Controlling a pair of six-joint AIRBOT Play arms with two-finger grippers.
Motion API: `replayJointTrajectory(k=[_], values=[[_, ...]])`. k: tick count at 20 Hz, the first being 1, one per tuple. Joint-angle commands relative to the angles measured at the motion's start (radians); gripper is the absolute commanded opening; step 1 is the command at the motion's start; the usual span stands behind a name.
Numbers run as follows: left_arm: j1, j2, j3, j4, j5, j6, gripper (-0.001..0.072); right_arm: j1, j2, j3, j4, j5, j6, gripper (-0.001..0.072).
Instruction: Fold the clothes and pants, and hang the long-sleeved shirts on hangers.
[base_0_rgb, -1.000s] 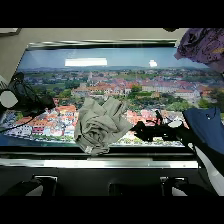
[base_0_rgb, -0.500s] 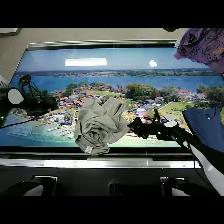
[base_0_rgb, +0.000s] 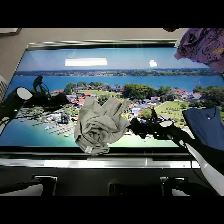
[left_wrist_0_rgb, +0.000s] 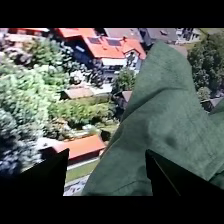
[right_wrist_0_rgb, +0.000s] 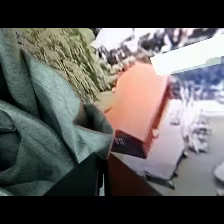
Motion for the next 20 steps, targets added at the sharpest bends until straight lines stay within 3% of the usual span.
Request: replayJointTrajectory(k=[1, 3, 6, 20], values=[[0.01, -0.121, 0.001, -0.27, 0.093, 0.2, 0.0546, 0.002, 0.002, 0.01, 0.01, 0.036, 0.004, 0.0032], [0.01, -0.175, 0.002, -0.385, 0.111, 0.3, 0.0546, 0.002, 0.002, 0.01, 0.01, 0.05, 0.005, 0.0032], [0.005, -0.233, 0.014, -0.476, 0.124, 0.38, 0.0546, 0.002, 0.002, 0.01, 0.01, 0.061, 0.004, 0.0032], [-0.061, -0.417, 0.168, -0.472, 0.115, 0.375, 0.052, 0.002, 0.002, 0.01, 0.011, 0.102, 0.004, 0.0032]])
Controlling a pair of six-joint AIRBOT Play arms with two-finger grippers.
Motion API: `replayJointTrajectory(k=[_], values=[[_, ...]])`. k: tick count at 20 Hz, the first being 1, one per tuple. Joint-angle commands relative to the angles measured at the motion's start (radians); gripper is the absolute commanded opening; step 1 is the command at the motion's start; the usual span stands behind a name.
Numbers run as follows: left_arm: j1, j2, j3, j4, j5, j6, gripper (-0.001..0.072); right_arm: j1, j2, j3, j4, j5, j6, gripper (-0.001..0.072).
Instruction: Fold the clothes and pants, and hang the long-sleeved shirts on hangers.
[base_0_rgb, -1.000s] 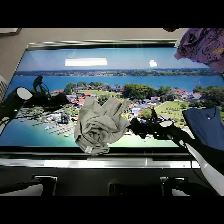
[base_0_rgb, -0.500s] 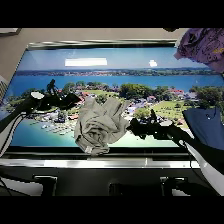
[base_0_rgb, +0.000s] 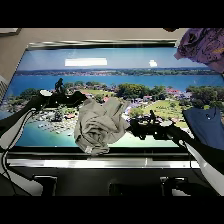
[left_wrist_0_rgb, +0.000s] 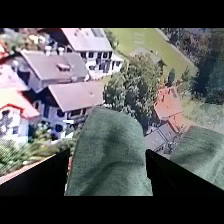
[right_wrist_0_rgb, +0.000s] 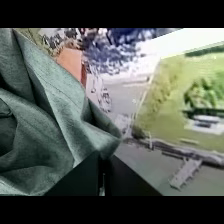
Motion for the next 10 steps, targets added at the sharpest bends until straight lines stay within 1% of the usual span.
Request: replayJointTrajectory(k=[1, 2, 3, 4, 5, 6, 7, 8, 10], values=[[-0.011, -0.025, 0.008, 0.013, -0.003, -0.007, 0.0515, 0.001, 0.001, 0.001, 0.003, 0.016, 0.0, 0.0032], [-0.018, -0.025, 0.008, 0.013, -0.003, -0.007, 0.0515, 0.001, 0.001, 0.001, 0.003, 0.017, 0.0, 0.0032], [-0.026, -0.025, 0.008, 0.013, -0.002, -0.007, 0.0484, 0.001, 0.001, 0.001, 0.002, 0.019, 0.0, 0.0032], [-0.034, -0.026, 0.008, 0.013, -0.002, -0.007, 0.0438, 0.001, 0.001, 0.001, 0.003, 0.019, -0.001, 0.0032], [-0.042, -0.027, 0.008, 0.013, -0.003, -0.007, 0.0348, 0.001, 0.001, 0.001, 0.003, 0.018, -0.002, 0.0032], [-0.045, -0.027, 0.008, 0.013, -0.008, -0.008, 0.0242, 0.001, 0.002, 0.001, 0.003, 0.014, -0.009, 0.0032], [-0.046, -0.027, 0.014, 0.013, -0.023, -0.007, 0.0064, 0.001, 0.01, 0.001, 0.002, 0.003, -0.021, 0.0032], [-0.041, -0.026, 0.029, 0.012, -0.042, -0.008, 0.0022, 0.001, 0.027, 0.001, 0.002, -0.009, -0.034, 0.0032], [-0.025, -0.016, 0.089, 0.018, -0.101, -0.008, 0.0021, 0.0, 0.098, 0.003, 0.001, -0.052, -0.067, 0.0031]])
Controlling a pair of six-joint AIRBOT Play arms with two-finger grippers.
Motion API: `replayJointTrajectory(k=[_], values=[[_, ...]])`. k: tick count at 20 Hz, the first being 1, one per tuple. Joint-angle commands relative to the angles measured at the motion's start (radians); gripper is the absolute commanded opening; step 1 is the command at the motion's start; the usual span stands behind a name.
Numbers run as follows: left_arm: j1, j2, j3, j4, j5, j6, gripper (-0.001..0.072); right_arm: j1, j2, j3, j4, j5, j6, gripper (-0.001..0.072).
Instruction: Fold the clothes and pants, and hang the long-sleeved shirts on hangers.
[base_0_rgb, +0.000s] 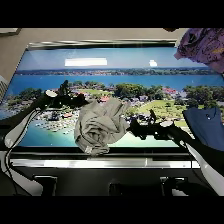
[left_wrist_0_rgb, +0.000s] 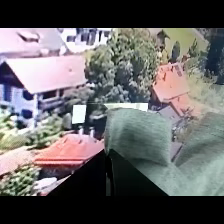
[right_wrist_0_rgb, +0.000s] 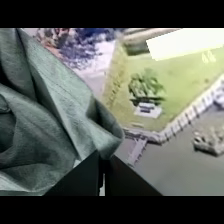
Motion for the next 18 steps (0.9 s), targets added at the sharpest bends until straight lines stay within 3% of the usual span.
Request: replayJointTrajectory(k=[1, 4, 10, 13, 18], values=[[0.022, 0.018, 0.089, -0.002, -0.087, 0.001, 0.0021, 0.0, 0.103, 0.013, -0.01, -0.064, -0.047, 0.0031], [0.064, 0.098, 0.233, 0.147, -0.12, -0.115, 0.0019, -0.002, 0.24, 0.14, -0.206, -0.133, 0.058, 0.003], [0.13, 0.419, 0.553, 0.51, -0.146, -0.283, 0.0019, -0.002, 0.338, 0.76, -0.913, -0.054, 0.396, 0.003], [0.136, 0.625, 0.645, 0.688, -0.146, -0.349, 0.0019, -0.002, 0.354, 1.104, -1.139, 0.05, 0.432, 0.0031], [0.137, 0.962, 0.655, 0.939, -0.193, -0.507, 0.0019, -0.002, 0.466, 1.419, -1.314, 0.125, 0.431, 0.0031]])
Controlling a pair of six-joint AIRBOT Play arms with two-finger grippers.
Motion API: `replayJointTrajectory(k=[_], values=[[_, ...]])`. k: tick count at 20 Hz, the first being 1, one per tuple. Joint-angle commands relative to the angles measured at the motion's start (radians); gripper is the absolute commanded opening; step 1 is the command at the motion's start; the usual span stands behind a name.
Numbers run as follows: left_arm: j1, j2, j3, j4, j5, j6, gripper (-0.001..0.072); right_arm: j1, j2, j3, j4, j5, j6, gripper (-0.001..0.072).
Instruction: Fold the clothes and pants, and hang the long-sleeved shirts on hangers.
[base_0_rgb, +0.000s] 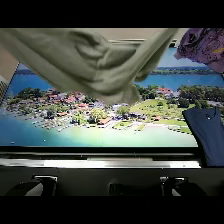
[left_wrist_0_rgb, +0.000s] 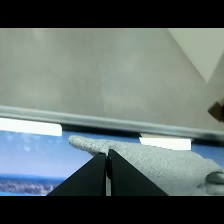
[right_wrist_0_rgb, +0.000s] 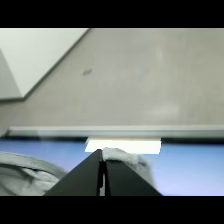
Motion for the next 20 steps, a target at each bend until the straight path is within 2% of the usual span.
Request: replayJointTrajectory(k=[1, 5, 9, 11, 15, 18, 20], values=[[0.003, 0.227, 0.022, 0.223, -0.062, -0.121, 0.0019, 0.0, 0.106, 0.174, -0.192, 0.048, 0.022, 0.0031], [0.003, 0.342, 0.021, 0.333, -0.139, -0.166, 0.002, 0.0, 0.22, 0.174, -0.247, 0.08, 0.039, 0.0031], [0.003, 0.279, 0.021, 0.34, -0.14, -0.162, 0.002, 0.0, 0.18, 0.174, -0.246, 0.167, 0.168, 0.0031], [0.003, 0.177, 0.021, 0.34, -0.136, -0.142, 0.002, 0.0, 0.093, 0.174, -0.232, 0.28, 0.248, 0.0032], [0.002, -0.127, 0.021, 0.335, -0.039, -0.118, 0.0021, 0.002, -0.182, 0.166, -0.183, 0.501, 0.266, 0.0032], [0.002, -0.396, 0.021, 0.267, 0.077, -0.118, 0.0023, 0.002, -0.419, 0.166, -0.176, 0.536, 0.266, 0.0032], [0.002, -0.568, 0.021, 0.193, 0.105, -0.118, 0.0023, 0.002, -0.56, 0.166, -0.176, 0.515, 0.266, 0.0032]])
